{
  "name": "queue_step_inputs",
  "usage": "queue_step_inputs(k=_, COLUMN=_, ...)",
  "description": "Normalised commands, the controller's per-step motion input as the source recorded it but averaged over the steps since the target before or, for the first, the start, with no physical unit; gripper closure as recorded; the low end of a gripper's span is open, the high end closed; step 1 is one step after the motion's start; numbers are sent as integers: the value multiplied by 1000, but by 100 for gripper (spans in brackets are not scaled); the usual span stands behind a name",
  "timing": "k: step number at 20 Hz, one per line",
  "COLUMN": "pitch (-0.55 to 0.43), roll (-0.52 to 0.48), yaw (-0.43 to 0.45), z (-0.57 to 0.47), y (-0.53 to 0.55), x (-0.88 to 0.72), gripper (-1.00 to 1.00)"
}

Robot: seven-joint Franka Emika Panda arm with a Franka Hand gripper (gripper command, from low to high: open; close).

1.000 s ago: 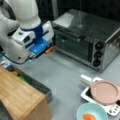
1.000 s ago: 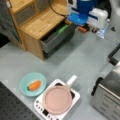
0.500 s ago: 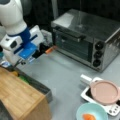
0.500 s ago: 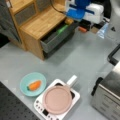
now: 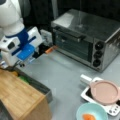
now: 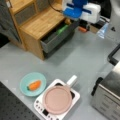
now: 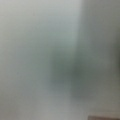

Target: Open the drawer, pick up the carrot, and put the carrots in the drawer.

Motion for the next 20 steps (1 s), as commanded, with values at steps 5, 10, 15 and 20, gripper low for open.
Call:
queue_step_inputs(k=5, pitch=26, roll=-119, yaw=120, z=-30, y=-141, x=160, gripper=-100)
queue_step_inputs(k=10, pitch=81, roll=-111, yaw=117, z=-6, y=-193, x=239, gripper=-100)
queue_step_inputs(k=15, pitch=141, roll=-88, yaw=115, z=73, y=-272, x=284, gripper=-100)
queue_step_inputs(k=20, pitch=168, roll=-72, yaw=126, z=147, y=-282, x=295, gripper=-100)
